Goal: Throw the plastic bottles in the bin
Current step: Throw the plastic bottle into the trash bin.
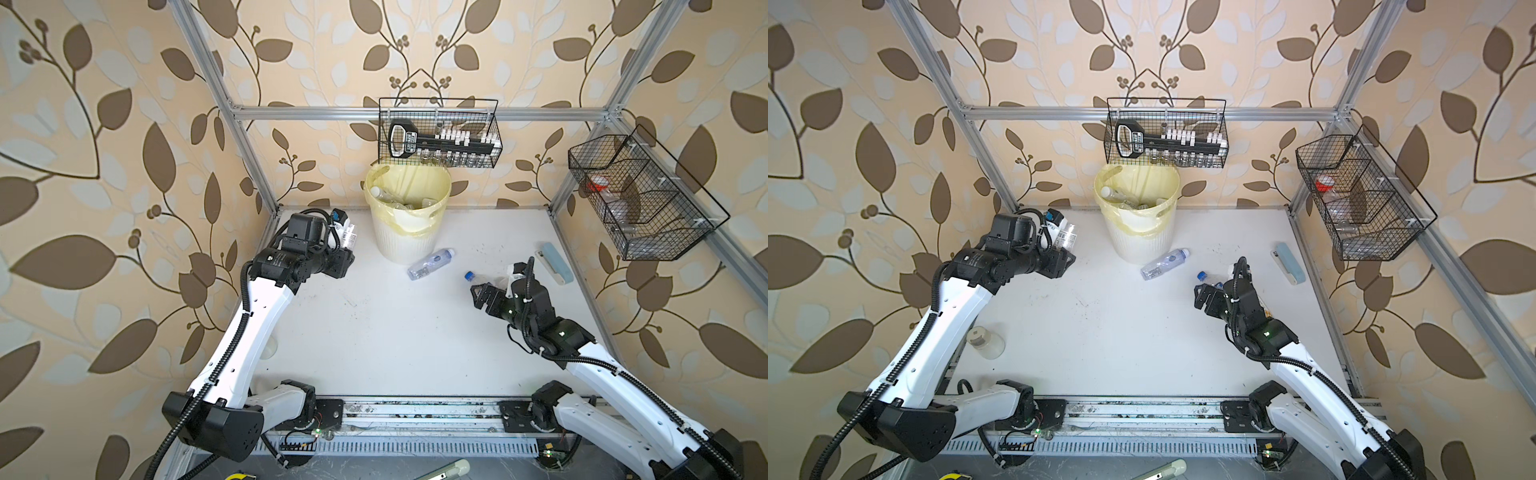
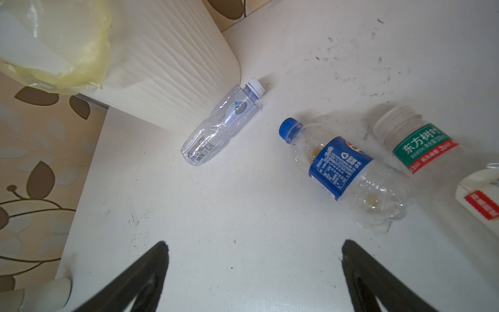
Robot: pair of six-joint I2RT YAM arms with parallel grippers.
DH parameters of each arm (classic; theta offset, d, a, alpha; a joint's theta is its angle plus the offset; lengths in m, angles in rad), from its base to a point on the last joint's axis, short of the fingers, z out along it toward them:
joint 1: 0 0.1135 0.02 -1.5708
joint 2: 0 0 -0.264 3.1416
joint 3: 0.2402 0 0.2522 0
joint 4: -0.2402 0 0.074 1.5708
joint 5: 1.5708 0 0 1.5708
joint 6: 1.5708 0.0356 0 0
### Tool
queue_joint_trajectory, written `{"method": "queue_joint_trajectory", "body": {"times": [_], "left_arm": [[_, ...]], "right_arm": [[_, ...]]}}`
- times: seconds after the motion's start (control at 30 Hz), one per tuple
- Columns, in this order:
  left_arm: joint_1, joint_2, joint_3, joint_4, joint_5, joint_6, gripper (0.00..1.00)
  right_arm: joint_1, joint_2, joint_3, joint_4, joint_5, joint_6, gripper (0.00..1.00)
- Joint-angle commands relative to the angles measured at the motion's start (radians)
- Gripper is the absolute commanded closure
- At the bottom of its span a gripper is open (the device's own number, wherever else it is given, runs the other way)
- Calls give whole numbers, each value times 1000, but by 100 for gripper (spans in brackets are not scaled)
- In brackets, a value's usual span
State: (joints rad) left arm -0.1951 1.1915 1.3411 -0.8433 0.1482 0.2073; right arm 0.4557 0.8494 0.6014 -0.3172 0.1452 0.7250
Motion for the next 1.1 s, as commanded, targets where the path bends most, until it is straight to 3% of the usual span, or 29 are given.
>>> {"method": "queue_joint_trajectory", "body": {"times": [0.0, 0.3, 0.47, 0.53, 0.63, 0.7, 0.73, 0.77, 0.83, 1.07], "left_arm": [[21, -44, 2, 5, 69, -5, 41], [22, 46, 154, 42, 118, -51, 40], [19, 214, 384, 124, 194, -163, 40], [18, 363, 543, 143, 213, -234, 39], [-4, 622, 927, 78, 221, -308, 33], [-27, 809, 1222, 0, 213, -335, 21], [-42, 885, 1336, -21, 197, -342, 8], [-57, 905, 1352, 3, 158, -319, 1], [-84, 882, 1295, 68, 98, -281, 1], [-86, 733, 1223, 160, 66, -289, 1]], "right_arm": [[-2, 5, -16, 17, -10, 13, 0], [-3, 20, -4, 25, -7, 13, 0], [-3, 21, -11, 24, -1, 16, 0], [-3, 23, -11, 26, 5, 17, 0], [-3, 32, -4, 30, 10, 16, 0], [-3, 37, 3, 25, 11, 14, 0], [-4, 38, 8, 19, 13, 13, 0], [-5, 37, 14, 12, 15, 11, 0], [-5, 27, 25, -2, 21, 10, 0], [-5, 3, 32, -6, 52, 2, 0]]}}
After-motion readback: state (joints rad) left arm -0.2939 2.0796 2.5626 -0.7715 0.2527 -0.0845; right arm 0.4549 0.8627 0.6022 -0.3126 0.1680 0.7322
